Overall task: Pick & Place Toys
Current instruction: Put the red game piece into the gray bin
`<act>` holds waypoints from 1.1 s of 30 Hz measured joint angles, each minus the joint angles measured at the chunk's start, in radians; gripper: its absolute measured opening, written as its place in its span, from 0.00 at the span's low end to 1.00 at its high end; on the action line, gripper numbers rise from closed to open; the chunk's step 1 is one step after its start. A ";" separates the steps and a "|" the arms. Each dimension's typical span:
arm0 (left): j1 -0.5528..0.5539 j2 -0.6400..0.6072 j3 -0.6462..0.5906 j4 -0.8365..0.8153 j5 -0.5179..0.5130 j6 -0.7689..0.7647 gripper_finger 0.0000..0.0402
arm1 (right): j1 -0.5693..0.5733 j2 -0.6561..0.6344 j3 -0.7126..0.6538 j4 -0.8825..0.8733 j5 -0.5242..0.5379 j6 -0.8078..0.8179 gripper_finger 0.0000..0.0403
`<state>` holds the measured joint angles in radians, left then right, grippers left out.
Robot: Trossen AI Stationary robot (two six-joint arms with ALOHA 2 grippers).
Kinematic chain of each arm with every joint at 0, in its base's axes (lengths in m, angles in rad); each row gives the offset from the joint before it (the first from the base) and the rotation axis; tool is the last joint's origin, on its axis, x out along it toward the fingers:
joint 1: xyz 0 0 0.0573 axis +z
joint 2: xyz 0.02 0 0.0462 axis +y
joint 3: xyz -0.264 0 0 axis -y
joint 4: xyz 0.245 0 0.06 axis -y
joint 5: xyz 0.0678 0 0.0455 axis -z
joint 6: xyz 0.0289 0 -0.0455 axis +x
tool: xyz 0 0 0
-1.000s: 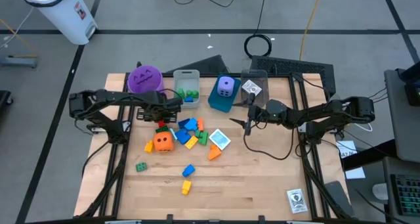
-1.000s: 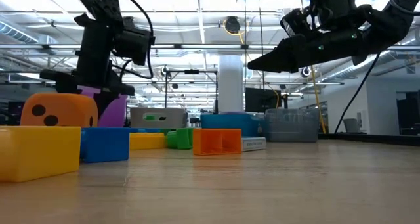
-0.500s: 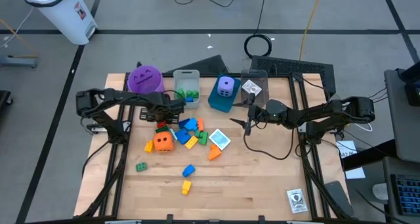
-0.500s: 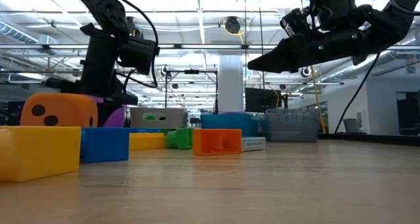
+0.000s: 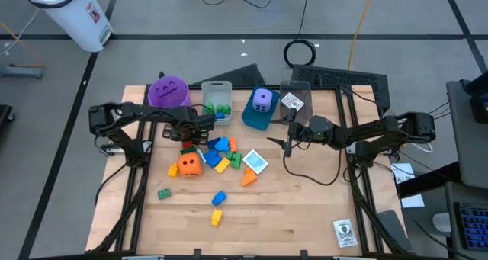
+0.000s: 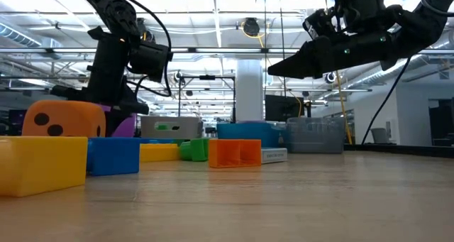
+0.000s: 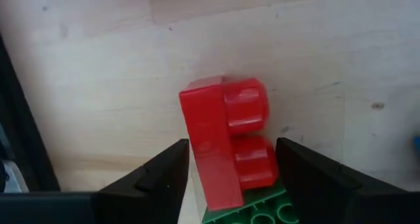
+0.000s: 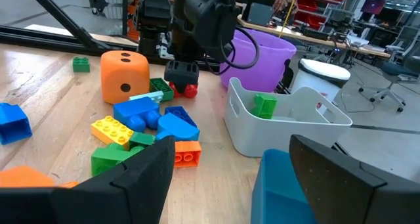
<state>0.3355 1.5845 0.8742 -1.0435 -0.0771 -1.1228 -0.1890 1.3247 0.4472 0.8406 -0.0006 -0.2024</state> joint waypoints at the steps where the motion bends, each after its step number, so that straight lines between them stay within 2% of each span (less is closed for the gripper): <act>1: 0.000 0.000 0.000 0.000 0.000 0.006 0.55 | 0.000 0.000 0.000 0.000 0.000 0.000 0.71; 9: 0.000 -0.003 0.003 -0.001 -0.002 0.062 0.34 | 0.000 0.000 0.000 0.000 0.000 0.000 0.71; 17: 0.000 -0.009 0.002 -0.002 -0.051 0.225 0.23 | 0.000 0.000 0.000 0.000 0.000 0.000 0.71; 26: 0.000 -0.023 0.000 -0.011 -0.054 0.265 0.21 | 0.000 0.000 0.000 0.007 0.000 0.000 0.71; 33: 0.000 -0.131 0.006 -0.013 -0.027 0.285 0.22 | 0.000 0.000 0.000 0.007 0.000 0.000 0.71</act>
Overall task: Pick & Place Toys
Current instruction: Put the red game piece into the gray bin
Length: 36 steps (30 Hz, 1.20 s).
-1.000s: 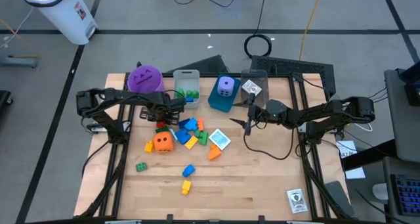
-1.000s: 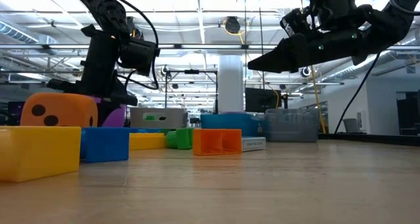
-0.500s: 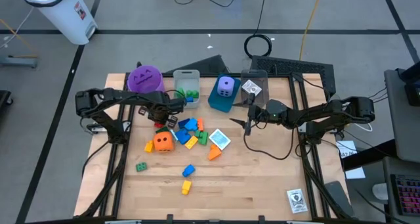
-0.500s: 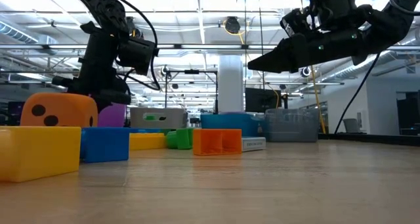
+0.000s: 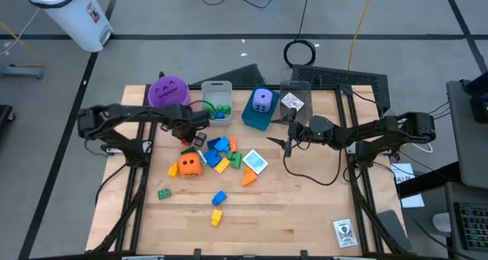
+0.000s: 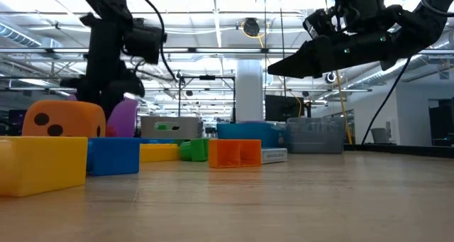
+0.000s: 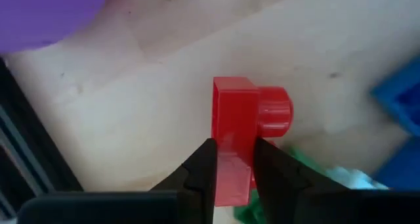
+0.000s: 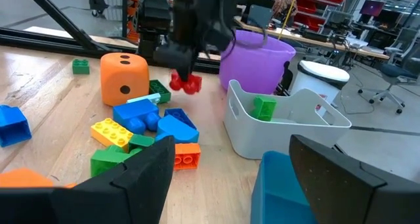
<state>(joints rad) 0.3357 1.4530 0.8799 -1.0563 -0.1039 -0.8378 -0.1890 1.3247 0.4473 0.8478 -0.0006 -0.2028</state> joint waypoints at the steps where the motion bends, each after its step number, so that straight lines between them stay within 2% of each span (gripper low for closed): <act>1: 0.000 -0.023 0.006 0.001 0.001 0.003 0.22 | 0.000 0.000 0.000 0.000 0.000 0.000 0.71; 6: -0.001 -0.131 0.057 0.004 -0.012 0.015 0.22 | 0.000 0.000 0.000 0.004 0.000 0.000 0.71; 9: -0.001 -0.184 0.111 0.010 -0.057 0.035 0.22 | 0.000 0.000 0.000 0.008 0.000 0.000 0.71; 15: 0.050 -0.198 0.266 0.021 -0.146 0.140 0.22 | 0.000 0.000 0.000 0.008 0.000 0.000 0.71; 22: 0.152 -0.088 0.419 0.139 -0.143 0.389 0.22 | 0.000 0.000 0.000 0.008 0.000 0.000 0.71; 32: 0.319 0.209 0.576 0.147 -0.051 0.622 0.22 | 0.000 0.000 0.000 0.008 0.000 0.007 0.71; 36: 0.346 0.310 0.642 0.147 -0.050 0.779 0.22 | 0.000 0.000 0.000 0.008 0.000 0.007 0.71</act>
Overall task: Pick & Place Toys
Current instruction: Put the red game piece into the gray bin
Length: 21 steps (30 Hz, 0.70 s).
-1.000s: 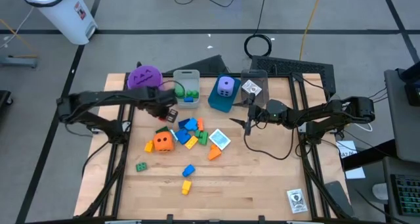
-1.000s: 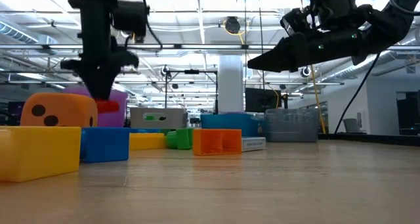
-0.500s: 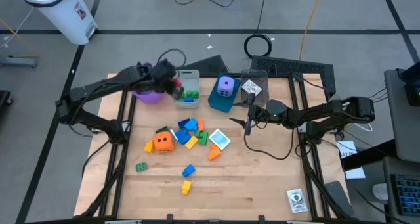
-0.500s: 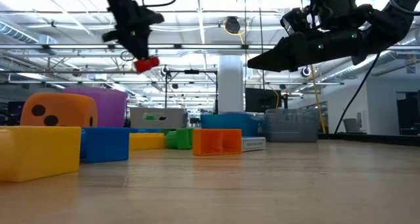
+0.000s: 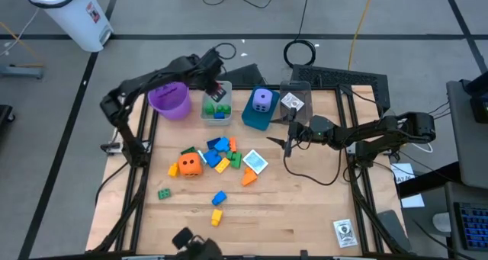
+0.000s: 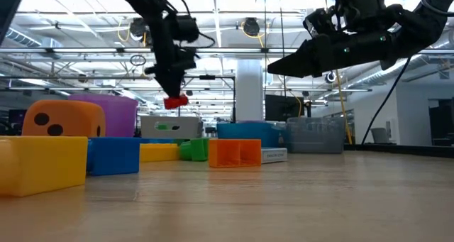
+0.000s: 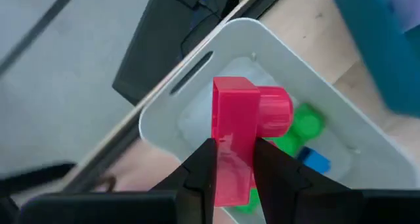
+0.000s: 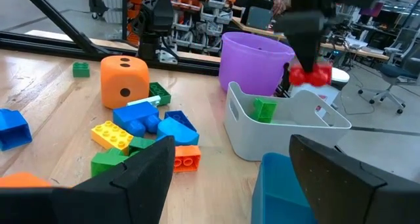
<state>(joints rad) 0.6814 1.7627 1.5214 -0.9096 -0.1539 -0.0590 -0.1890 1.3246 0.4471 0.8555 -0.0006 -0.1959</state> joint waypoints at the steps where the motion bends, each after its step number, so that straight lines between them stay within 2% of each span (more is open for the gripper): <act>1: 0.005 0.020 0.010 0.000 0.000 0.032 0.22 | 0.000 0.000 0.000 0.000 0.000 0.000 0.71; 9: 0.030 0.108 0.028 -0.002 0.000 0.216 0.22 | 0.000 0.000 0.000 0.000 0.000 0.000 0.71; 21: 0.056 0.181 0.028 -0.002 -0.002 0.239 0.22 | 0.000 0.000 0.000 -0.004 0.000 0.000 0.71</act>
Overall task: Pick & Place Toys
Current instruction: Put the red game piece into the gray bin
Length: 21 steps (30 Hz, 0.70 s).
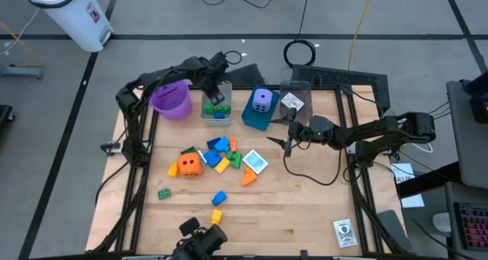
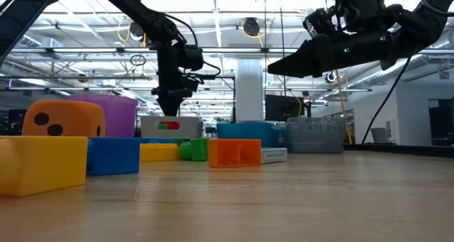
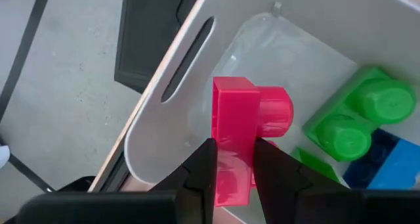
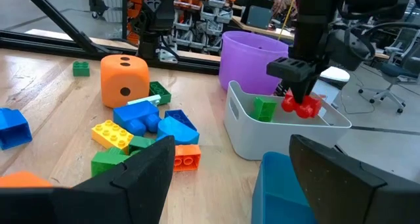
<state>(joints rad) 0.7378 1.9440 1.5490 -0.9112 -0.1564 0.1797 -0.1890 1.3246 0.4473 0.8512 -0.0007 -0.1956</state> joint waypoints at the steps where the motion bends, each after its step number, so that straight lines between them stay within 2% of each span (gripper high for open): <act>1: 0.003 0.001 0.000 0.000 0.000 0.000 0.22 | 0.000 0.000 0.000 -0.003 0.000 0.000 0.71; 21: 0.004 0.000 0.000 0.026 -0.002 0.026 0.22 | 0.000 0.000 0.000 -0.009 0.000 0.000 0.71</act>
<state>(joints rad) 0.7422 1.9438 1.5486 -0.8853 -0.1581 0.2054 -0.1890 1.3247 0.4469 0.8425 -0.0006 -0.1955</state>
